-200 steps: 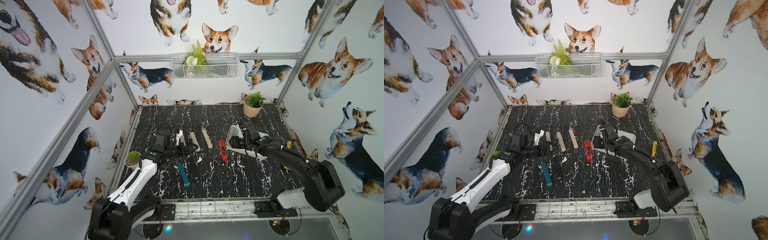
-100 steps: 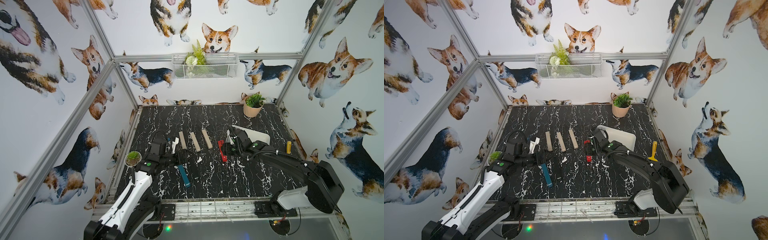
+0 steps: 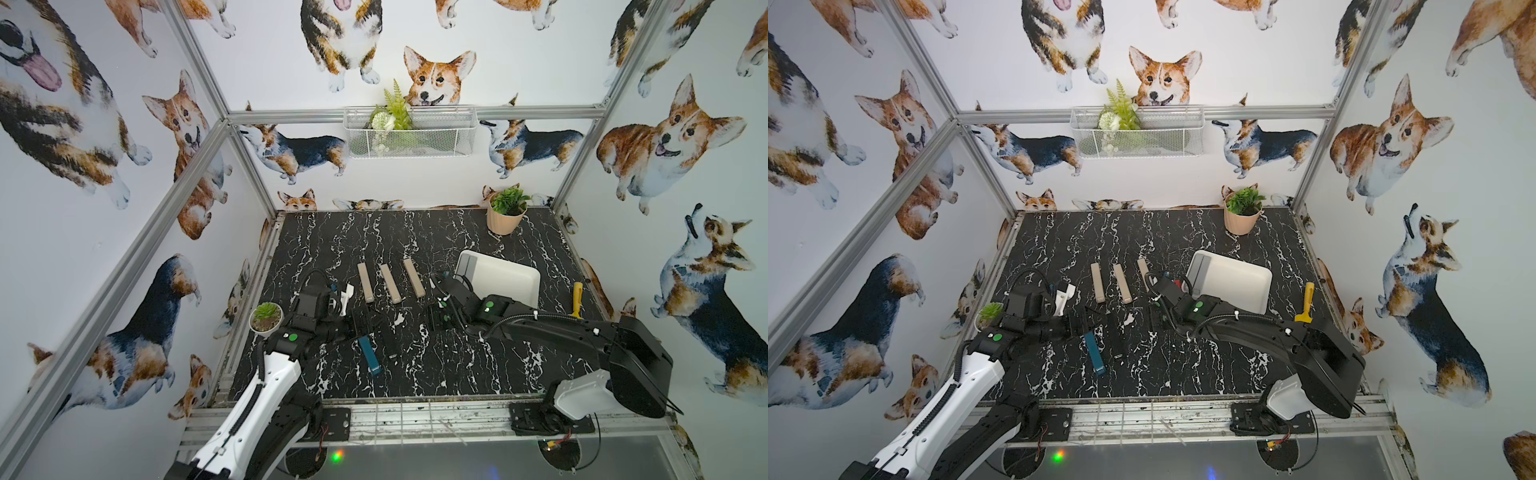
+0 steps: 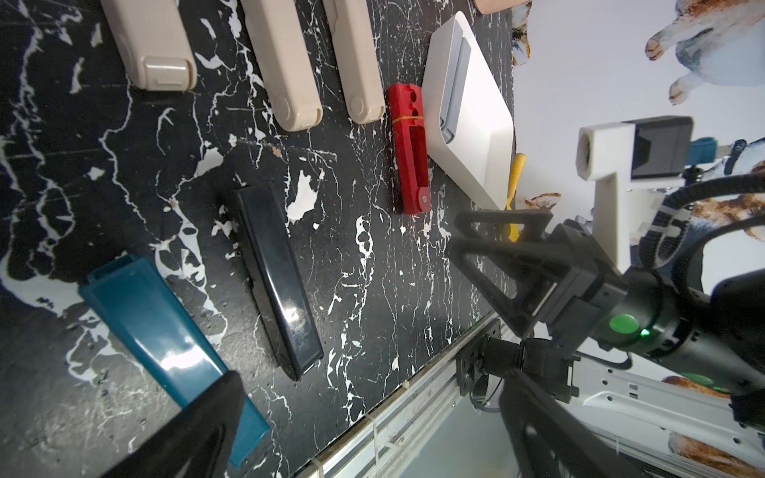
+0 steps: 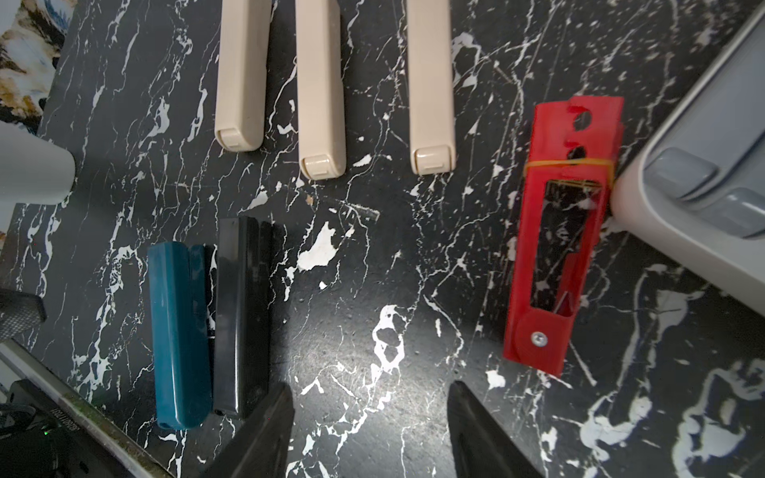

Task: Put the pruning pliers into the storage box
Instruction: Pick up the pruning pliers from the center of the board.

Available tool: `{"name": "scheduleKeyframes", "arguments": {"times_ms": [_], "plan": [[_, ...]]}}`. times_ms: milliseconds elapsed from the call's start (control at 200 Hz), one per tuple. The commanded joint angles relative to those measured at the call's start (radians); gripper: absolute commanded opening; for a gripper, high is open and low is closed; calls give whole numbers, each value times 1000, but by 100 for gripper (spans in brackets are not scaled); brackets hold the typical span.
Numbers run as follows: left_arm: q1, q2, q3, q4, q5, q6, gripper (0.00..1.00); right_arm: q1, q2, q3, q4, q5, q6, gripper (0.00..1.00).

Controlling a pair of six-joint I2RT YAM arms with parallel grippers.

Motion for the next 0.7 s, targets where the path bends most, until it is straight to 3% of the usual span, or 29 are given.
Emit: {"name": "scheduleKeyframes", "arguments": {"times_ms": [0,696], "plan": [[1,-4,-4,-13,-11,-24,100,37,29,30,45,15,27,68],[3,-59,-4,-160,-59,-68,100,187,250,121,137,-22,68,68]]}}
